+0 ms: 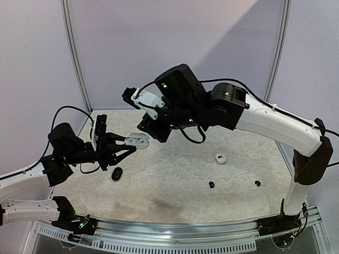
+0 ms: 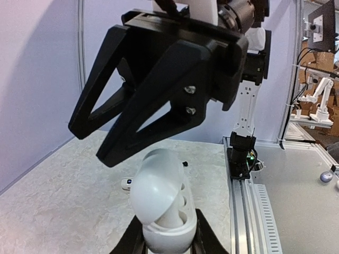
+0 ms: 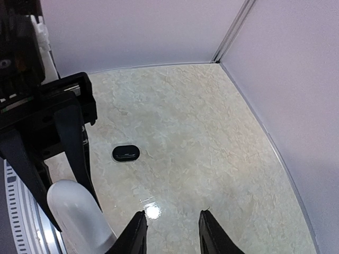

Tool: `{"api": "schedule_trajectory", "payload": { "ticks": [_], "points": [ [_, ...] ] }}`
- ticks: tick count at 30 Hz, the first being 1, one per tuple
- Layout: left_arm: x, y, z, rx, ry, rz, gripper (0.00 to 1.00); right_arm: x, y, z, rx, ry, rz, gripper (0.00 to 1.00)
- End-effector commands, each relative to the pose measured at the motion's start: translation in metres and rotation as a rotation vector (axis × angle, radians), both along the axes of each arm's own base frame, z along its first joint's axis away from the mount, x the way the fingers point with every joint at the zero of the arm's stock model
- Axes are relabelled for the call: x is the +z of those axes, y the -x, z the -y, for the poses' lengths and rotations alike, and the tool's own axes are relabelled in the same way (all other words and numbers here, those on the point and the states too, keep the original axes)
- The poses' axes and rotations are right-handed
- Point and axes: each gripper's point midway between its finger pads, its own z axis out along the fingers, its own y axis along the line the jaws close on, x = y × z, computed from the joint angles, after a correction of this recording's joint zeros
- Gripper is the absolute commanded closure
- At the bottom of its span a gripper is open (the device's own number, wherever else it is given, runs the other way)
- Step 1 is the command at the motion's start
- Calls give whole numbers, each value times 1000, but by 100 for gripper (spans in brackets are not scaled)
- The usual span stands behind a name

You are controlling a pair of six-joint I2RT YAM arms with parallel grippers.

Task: Insert the wireless bluetooth earbuds into the charging case

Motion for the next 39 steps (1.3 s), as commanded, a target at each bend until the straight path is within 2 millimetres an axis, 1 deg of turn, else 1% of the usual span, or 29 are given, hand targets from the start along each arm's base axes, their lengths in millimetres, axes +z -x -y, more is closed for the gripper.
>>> {"api": "schedule_trajectory", "payload": {
  "ticks": [1,2,3,5,8,11,14,17,23,26,30,36,39],
  "points": [
    [14,1,-2,2,47,-17,100,38,11,34,27,-33,7,60],
    [14,1,-3,5,47,-14,100,40,22,33,92,-44,-10,55],
    [14,1,-3,5,47,-12,100,45,31,35,133,-67,-18,50],
    [13,2,-1,-9,41,-5,100,50,39,35,167,-98,-28,43],
    [13,4,0,-21,33,4,100,55,52,29,242,-132,-57,36],
    [13,4,0,-20,27,7,100,50,62,21,293,-114,-53,32],
    [14,4,-1,-15,29,10,100,40,66,14,310,-60,-28,31],
    [14,3,-1,-15,27,17,100,24,60,9,291,-4,-19,31],
    [13,6,0,-26,21,37,100,21,44,1,236,25,32,33],
    [14,6,0,-27,21,44,100,12,40,0,227,58,37,36],
    [14,6,0,-28,19,52,100,5,35,-2,211,83,45,40],
    [12,10,1,-49,10,72,100,6,28,-1,181,95,60,43],
    [13,13,2,-61,6,98,100,2,24,0,167,107,50,44]
  ]
}}
